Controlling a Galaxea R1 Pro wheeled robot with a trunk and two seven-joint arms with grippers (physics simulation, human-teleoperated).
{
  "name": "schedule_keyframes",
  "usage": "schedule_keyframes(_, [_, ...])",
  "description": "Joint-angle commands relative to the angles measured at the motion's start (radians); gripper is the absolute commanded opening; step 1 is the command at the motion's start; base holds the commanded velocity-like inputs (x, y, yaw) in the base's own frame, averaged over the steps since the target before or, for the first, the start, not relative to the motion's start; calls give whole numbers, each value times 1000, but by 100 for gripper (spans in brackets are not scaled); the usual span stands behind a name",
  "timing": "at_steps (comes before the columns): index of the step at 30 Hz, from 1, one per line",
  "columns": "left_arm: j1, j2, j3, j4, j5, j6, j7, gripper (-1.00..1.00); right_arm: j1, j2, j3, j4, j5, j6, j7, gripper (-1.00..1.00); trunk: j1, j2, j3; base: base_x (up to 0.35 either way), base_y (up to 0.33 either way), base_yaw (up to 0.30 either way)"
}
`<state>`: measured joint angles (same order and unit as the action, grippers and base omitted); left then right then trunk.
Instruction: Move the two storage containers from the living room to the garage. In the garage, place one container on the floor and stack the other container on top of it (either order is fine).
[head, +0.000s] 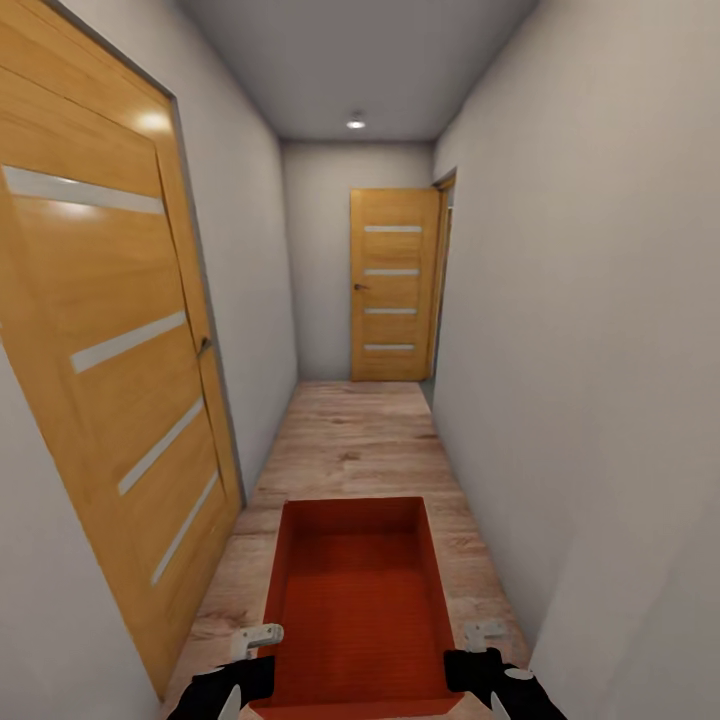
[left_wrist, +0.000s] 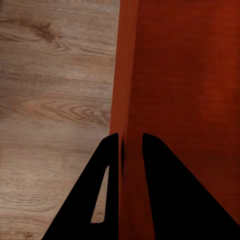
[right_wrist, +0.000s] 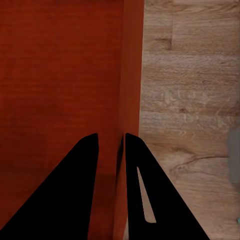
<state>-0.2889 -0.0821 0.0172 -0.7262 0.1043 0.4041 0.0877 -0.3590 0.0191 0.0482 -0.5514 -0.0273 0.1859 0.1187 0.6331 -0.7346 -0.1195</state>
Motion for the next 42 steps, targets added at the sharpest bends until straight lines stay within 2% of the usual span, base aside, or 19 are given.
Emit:
schedule_keyframes(1, [-1, 9, 6, -4, -26, -24, 12, -100, 0, -4, 4, 1, 10, 5, -4, -100, 1, -1, -2, 320, 0, 0])
schedule_keyframes(2, [-1, 9, 6, -4, -26, -24, 12, -100, 0, -4, 4, 1, 10, 5, -4, -100, 1, -1, -2, 320, 0, 0])
schedule_keyframes(3, [-1, 5, 6, 4, 5, -1, 4, -100, 0, 5, 1, 2, 3, 3, 3, -100, 1, -1, -2, 0, 0, 0])
schedule_keyframes(4, [-1, -1, 8, 7, 11, -7, 4, -100, 0, 8, -3, 2, 7, 3, 0, -100, 1, -1, -2, 0, 0, 0])
schedule_keyframes(7, [-1, -9, 9, 6, -4, -15, 6, -100, 0, 8, 0, 2, 7, 3, -2, -100, 1, -1, -2, 0, 0, 0])
schedule_keyframes(8, [-1, -4, 8, 6, -6, -15, 5, -100, 0, 6, 0, 2, 7, 3, -2, -100, 1, -1, -2, 0, 0, 0])
schedule_keyframes(11, [-1, 14, 2, 9, 20, -19, 2, -100, 0, 3, -4, 2, 8, 3, 5, -100, 1, -1, -2, 0, 0, 0])
schedule_keyframes(25, [-1, 10, 3, 62, 46, -74, -5, -100, 0, 1, -8, 2, 40, 4, 9, -100, 1, -1, -2, 264, 0, 0])
schedule_keyframes(26, [-1, 32, 3, 10, -5, -105, 1, -100, 0, 1, 2, 2, 7, 4, 9, -100, 1, -1, -2, 327, 0, 0])
schedule_keyframes(42, [-1, 33, 3, 10, -5, -105, 1, -100, 0, 1, 3, 2, 7, 4, 9, -100, 1, -1, -2, 327, 0, 0])
